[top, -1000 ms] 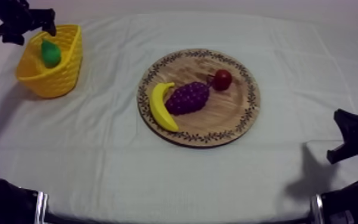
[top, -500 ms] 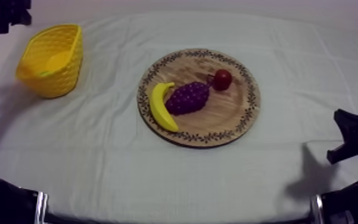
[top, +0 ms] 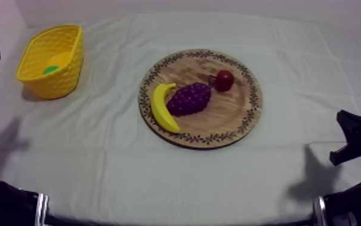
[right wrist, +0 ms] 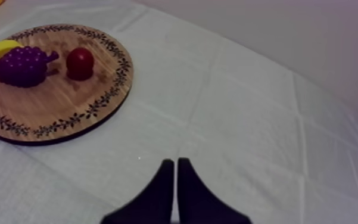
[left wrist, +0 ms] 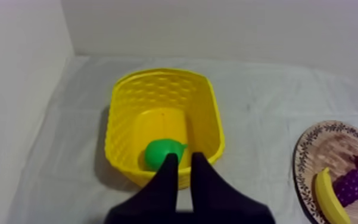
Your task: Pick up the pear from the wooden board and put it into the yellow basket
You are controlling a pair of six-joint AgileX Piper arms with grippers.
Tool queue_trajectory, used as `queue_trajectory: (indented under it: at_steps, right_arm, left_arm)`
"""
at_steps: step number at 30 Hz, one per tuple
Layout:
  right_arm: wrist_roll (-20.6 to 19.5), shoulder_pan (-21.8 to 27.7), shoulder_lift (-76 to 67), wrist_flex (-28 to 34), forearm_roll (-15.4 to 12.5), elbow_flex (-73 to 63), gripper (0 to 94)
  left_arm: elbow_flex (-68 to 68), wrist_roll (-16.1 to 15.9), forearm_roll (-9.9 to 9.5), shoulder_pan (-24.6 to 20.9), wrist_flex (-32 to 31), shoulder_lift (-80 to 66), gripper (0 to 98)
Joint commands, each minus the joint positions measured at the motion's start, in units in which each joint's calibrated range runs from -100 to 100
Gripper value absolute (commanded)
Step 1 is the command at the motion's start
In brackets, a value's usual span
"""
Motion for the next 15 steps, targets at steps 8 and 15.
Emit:
queue_trajectory:
  at_steps: [8, 15]
  right_arm:
    - [0.01, -0.03, -0.01, 0.0, 0.0, -0.01, 0.3]
    - [0.01, -0.03, -0.01, 0.0, 0.0, -0.01, 0.3]
  left_arm:
    - [29.25, -1.02, 1.73, -0.63, -9.82, -22.51, 0.2]
    - [36.22, -2.19, 2.24, -0.29, -9.63, -30.64, 0.1]
